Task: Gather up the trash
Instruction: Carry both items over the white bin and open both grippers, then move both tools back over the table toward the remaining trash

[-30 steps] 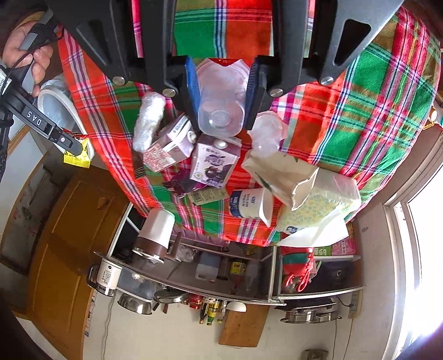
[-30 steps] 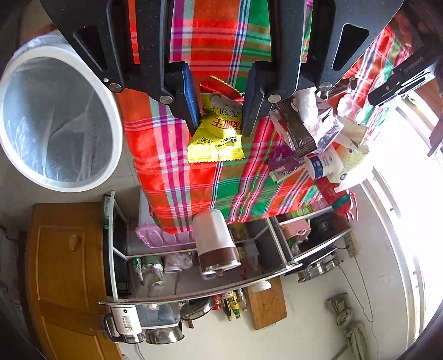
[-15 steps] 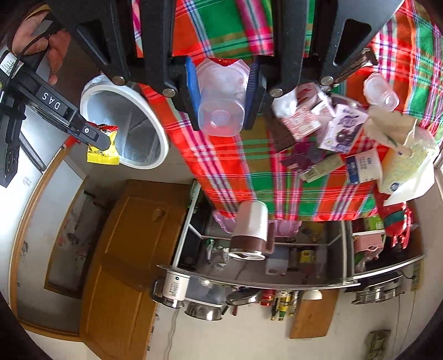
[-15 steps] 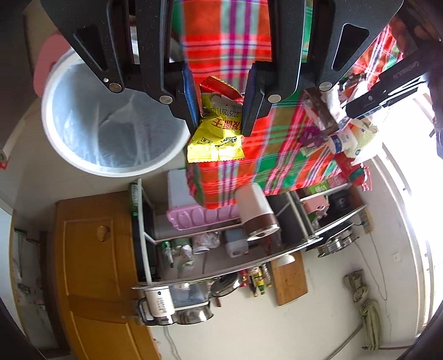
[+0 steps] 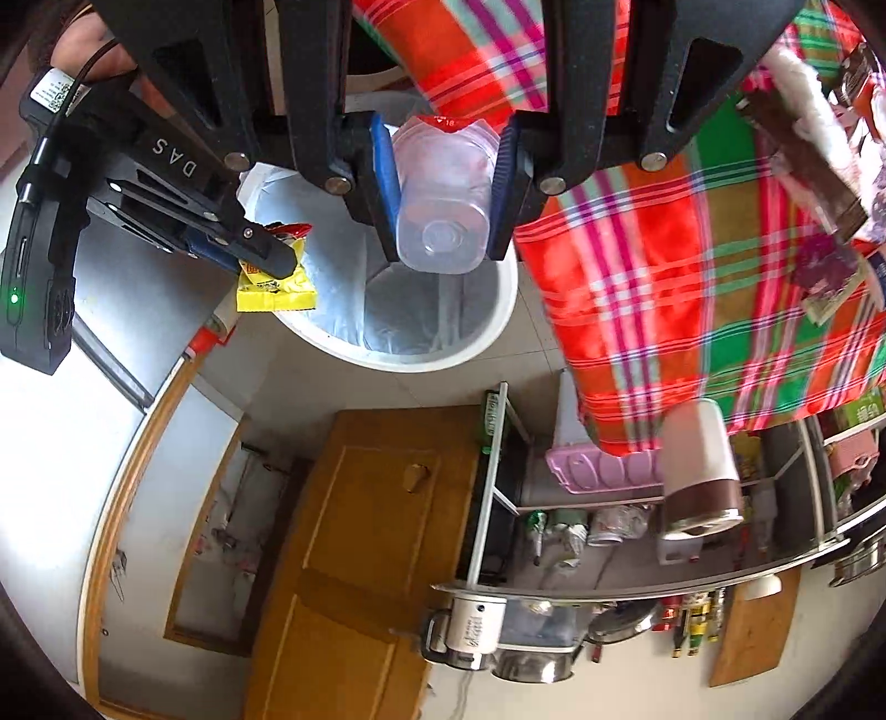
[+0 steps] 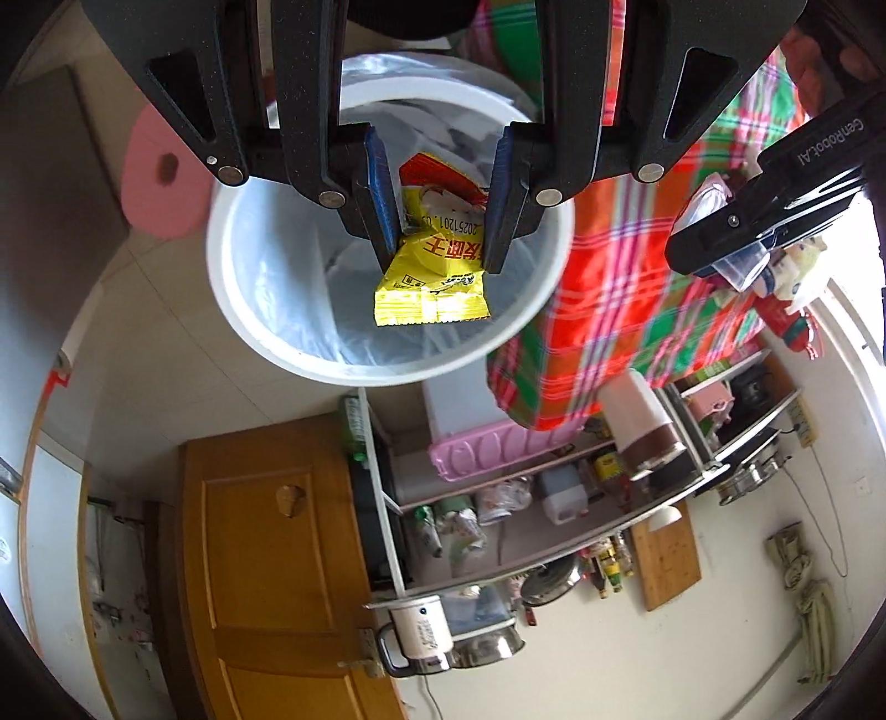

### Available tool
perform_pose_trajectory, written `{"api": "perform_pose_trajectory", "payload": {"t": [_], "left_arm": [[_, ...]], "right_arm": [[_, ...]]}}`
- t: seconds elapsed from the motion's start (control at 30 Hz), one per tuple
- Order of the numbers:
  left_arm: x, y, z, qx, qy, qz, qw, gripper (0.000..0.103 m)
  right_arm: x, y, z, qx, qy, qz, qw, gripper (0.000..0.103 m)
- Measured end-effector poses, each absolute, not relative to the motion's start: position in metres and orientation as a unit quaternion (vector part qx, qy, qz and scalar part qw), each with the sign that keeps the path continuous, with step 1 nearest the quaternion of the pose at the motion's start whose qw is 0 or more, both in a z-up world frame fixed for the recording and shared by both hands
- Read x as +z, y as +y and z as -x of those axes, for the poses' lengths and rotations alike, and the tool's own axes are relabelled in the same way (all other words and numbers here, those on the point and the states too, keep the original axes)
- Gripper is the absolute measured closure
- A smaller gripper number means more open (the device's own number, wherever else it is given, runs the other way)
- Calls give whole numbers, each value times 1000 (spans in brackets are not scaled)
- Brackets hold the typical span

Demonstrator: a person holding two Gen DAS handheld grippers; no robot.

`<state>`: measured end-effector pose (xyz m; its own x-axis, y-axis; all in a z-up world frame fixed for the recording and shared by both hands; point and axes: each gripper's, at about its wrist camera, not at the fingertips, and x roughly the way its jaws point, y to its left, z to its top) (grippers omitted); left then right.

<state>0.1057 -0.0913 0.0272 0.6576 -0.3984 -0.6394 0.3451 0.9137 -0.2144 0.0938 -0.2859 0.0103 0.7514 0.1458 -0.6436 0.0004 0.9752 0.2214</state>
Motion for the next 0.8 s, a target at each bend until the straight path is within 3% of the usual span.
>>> {"api": "perform_pose_trajectory", "payload": {"t": [0.4,0.43,0.5,0.57,0.67,0.8], "left_arm": [[0,-131,-132,-212,398,19,892,71],[0,-132,-133,-215,401,21,891,70],[0,-133,-133,-218,402,20,889,54],[-1,-132,-133,-215,402,21,890,45],[-1,-130,-134,-213,404,25,889,45],[3,-122,-131,-211,399,32,892,44]], "right_arm": [[-19,-308,-117,9,388,-87,918,71],[-20,-309,-118,7,390,-85,917,71],[-22,-311,-119,6,392,-86,916,71],[-23,-311,-119,10,395,-86,914,71],[-24,-310,-117,6,395,-83,915,68],[-22,-310,-113,10,393,-87,915,57]]}}
